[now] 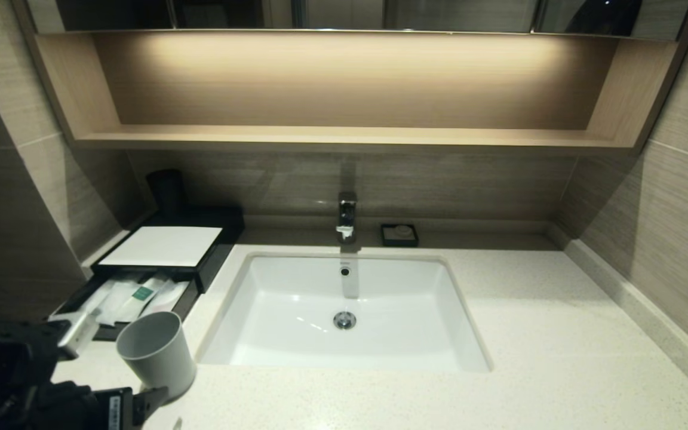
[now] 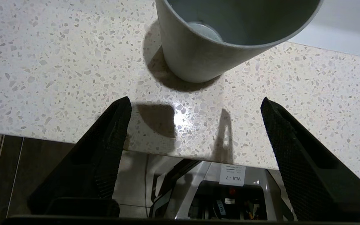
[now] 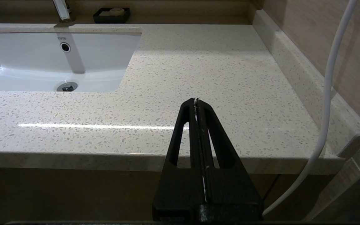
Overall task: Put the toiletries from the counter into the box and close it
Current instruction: Pick up the cup
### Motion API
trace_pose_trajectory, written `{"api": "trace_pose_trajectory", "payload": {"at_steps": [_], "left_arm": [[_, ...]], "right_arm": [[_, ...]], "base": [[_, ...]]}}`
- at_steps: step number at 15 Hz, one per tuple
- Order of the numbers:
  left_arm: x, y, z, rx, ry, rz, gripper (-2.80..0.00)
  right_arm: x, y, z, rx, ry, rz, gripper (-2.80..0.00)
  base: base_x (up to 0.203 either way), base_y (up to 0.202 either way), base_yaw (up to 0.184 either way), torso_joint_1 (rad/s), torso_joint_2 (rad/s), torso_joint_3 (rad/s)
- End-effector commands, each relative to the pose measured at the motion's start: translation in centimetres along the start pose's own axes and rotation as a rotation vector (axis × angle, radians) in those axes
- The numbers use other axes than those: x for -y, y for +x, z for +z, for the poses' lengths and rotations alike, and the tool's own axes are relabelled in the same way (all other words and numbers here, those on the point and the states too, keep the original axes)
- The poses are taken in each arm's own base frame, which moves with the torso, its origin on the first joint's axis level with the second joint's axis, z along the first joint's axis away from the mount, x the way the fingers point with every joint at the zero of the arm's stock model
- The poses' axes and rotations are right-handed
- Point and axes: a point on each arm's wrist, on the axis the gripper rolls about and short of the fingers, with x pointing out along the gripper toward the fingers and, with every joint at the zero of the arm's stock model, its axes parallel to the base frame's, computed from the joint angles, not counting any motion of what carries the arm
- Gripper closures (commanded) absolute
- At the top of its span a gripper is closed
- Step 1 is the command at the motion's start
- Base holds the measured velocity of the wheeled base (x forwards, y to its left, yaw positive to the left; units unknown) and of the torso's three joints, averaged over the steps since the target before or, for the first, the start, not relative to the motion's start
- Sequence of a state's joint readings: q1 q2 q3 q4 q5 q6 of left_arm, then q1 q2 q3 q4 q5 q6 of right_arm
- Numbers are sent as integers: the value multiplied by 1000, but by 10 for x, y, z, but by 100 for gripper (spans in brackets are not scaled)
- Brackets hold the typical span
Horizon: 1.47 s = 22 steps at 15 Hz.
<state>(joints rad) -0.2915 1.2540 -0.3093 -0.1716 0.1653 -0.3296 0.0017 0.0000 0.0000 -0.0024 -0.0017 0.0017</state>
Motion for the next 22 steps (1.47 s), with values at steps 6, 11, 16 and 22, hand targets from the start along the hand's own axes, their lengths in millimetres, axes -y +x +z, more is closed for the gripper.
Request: {"api": "trace_pose_trajectory", "payload": {"at_steps": [6, 11, 16, 22], "left_arm": [[5, 23, 1, -26, 5, 14, -280], [8, 30, 1, 18, 9, 3, -280], [10, 32, 5, 33, -1, -2, -280], [11, 38, 6, 43, -5, -4, -280]], "right_arm": [[0, 0, 0, -1, 0, 0, 0], [0, 0, 0, -1, 0, 1, 0], [0, 0, 0, 0, 0, 0, 0], [0, 0, 0, -1, 0, 1, 0]], "base": [[0, 0, 0, 0, 0, 0], [0, 0, 0, 0, 0, 0], [0, 0, 0, 0, 0, 0], [0, 0, 0, 0, 0, 0]]}}
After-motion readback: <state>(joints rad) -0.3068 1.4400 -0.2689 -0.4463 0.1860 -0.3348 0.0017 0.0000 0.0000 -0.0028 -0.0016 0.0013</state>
